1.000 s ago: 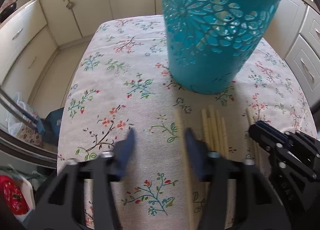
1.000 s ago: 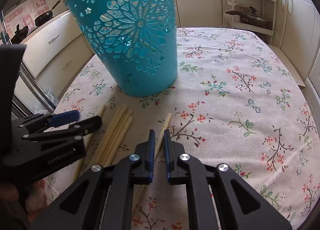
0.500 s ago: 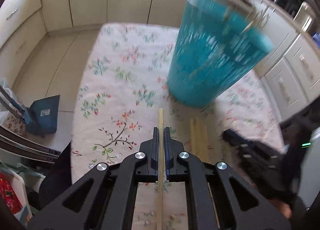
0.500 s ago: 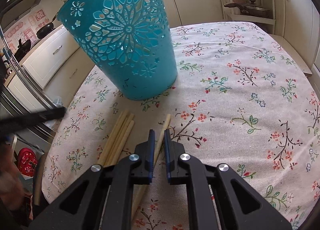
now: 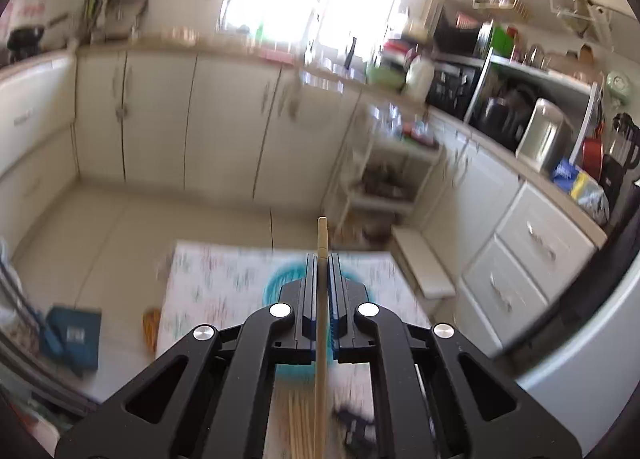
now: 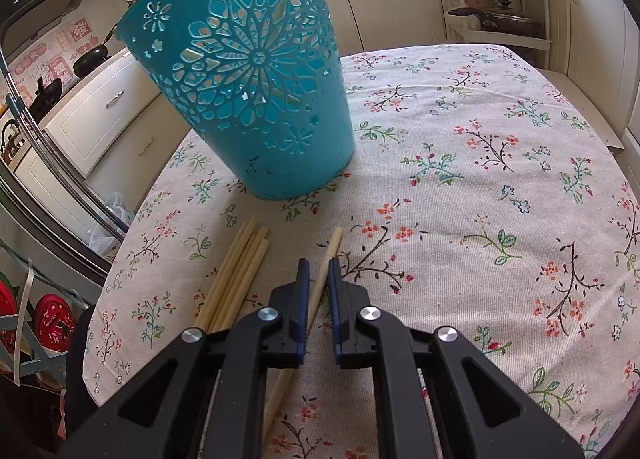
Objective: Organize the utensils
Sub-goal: 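Lift the chopstick with the left gripper and drop it into the basket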
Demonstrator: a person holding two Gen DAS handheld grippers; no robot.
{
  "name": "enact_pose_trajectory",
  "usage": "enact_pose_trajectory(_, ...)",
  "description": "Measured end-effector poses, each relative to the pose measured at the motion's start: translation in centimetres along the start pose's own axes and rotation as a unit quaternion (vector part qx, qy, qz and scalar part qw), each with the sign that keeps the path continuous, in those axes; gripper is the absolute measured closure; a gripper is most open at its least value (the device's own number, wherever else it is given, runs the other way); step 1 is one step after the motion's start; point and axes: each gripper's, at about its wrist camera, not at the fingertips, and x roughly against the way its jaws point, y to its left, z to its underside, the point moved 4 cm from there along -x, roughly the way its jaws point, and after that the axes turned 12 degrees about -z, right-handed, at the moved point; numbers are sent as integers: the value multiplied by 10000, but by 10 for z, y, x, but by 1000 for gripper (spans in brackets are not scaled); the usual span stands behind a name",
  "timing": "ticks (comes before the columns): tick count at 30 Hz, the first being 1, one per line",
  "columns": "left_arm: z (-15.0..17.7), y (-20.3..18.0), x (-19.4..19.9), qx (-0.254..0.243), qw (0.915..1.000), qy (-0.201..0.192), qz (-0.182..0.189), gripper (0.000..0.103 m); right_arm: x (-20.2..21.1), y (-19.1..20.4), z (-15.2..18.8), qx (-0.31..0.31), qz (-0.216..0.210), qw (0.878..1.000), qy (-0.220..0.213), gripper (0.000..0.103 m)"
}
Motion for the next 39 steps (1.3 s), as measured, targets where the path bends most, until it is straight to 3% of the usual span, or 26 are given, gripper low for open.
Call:
enact_pose_trajectory(5, -30, -15, -20, 221, 9981, -528, -238, 98, 1, 0, 0, -6, -27, 10000, -3, 91)
enact_pose_trajectory(11, -36, -22, -58, 413, 9924, -955, -659, 98, 1, 2, -1, 53, -81, 10000, 10, 86)
enact_pose_trajectory(23, -9, -16, -115, 841, 9883, -846, -947, 98, 0, 4, -1, 115, -147, 9998, 25, 80)
enact_pose_trajectory(35, 27, -17, -127, 385, 9919, -478, -1114, 98, 0, 4, 0, 116, -155, 9998, 17, 79)
enact_pose_trajectory(37, 34, -12, -120, 302, 9922, -409, -1138, 96, 0, 4, 0, 115, -156, 9998, 18, 79)
enact_pose_trajectory(39, 38, -8, -112, 246, 9920, -386, -1178, 85, 0, 4, 0, 115, -158, 9998, 16, 79)
